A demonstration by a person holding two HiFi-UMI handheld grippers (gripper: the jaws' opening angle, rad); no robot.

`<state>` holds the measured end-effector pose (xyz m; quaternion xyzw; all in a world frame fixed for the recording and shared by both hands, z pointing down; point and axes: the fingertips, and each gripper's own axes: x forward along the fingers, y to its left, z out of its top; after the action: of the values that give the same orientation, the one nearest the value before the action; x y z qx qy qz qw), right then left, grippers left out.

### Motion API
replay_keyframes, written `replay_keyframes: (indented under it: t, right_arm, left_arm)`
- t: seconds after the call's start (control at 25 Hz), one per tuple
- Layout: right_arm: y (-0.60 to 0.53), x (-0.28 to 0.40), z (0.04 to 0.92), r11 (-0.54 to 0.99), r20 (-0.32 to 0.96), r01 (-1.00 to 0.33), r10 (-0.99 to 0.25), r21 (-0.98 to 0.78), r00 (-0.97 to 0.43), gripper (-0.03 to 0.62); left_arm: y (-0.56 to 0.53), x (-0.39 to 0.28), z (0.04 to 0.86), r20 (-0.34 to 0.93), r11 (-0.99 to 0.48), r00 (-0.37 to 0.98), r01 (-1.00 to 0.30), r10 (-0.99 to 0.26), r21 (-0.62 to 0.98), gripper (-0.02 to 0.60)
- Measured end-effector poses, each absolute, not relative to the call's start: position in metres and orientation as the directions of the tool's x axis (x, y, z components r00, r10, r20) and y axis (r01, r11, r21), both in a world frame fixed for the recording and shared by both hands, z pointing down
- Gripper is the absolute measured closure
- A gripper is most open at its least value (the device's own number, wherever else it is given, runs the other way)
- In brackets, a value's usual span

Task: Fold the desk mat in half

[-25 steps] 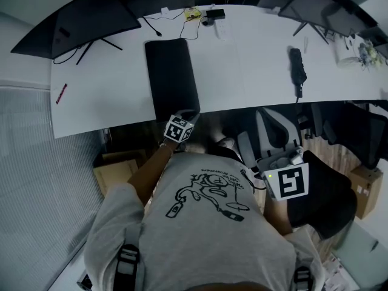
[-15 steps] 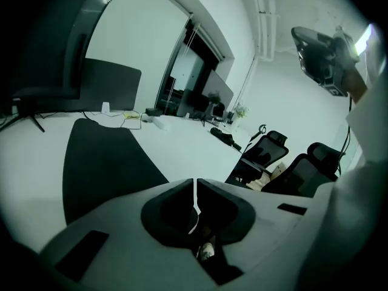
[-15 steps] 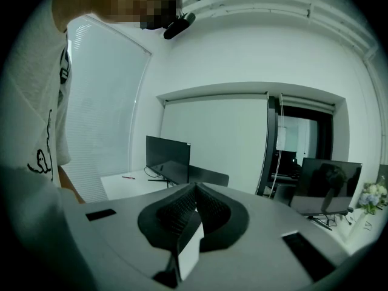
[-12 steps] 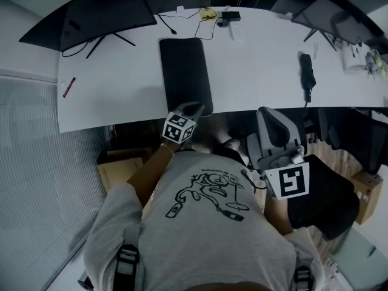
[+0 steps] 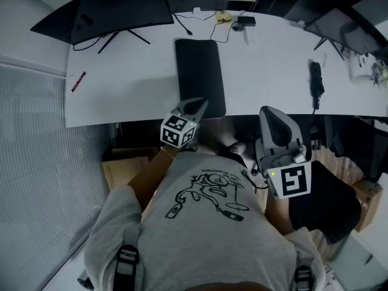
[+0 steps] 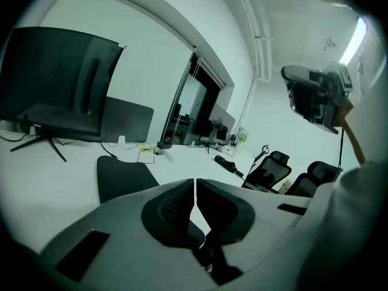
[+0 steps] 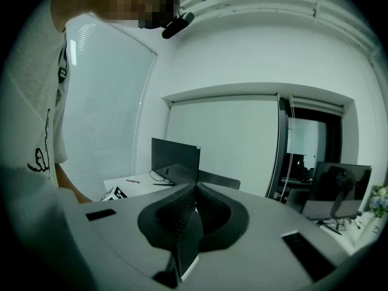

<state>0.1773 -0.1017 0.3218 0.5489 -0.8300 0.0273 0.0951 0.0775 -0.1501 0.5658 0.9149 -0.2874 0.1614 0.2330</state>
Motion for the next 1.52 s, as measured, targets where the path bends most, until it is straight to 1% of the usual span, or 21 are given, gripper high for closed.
replay_keyframes:
  t: [0.28,0.96,1.28,1.52]
  right_arm:
    - [-0.11,0.148,0.321,0.415,0.182,-0.908,-0.899,0.061,-0.399,0.585]
    - [-0.129,0.092,0.325,0.447,0.187,-0.893,-0.883,0.058,-0.43,0.585]
    - [-0.131,0.068,0.329,0.463,0.191,-0.885,-0.875,0.058,-0.445,0.585]
    - [-0.129,0.052,0.332,0.473,0.191,-0.879,-0.87,0.062,-0.454,0.585]
  left_arm:
    - [-0.155,0.049,0.52,0.357,-0.738,0.797,-0.594,-0.487,0.32,0.551]
    - [-0.169,-0.018,0.42,0.176,-0.721,0.782,-0.62,-0.598,0.308,0.551]
    - [-0.167,-0.051,0.379,0.104,-0.707,0.762,-0.636,-0.64,0.308,0.551]
    - [-0.161,-0.071,0.36,0.079,-0.697,0.742,-0.656,-0.665,0.289,0.551]
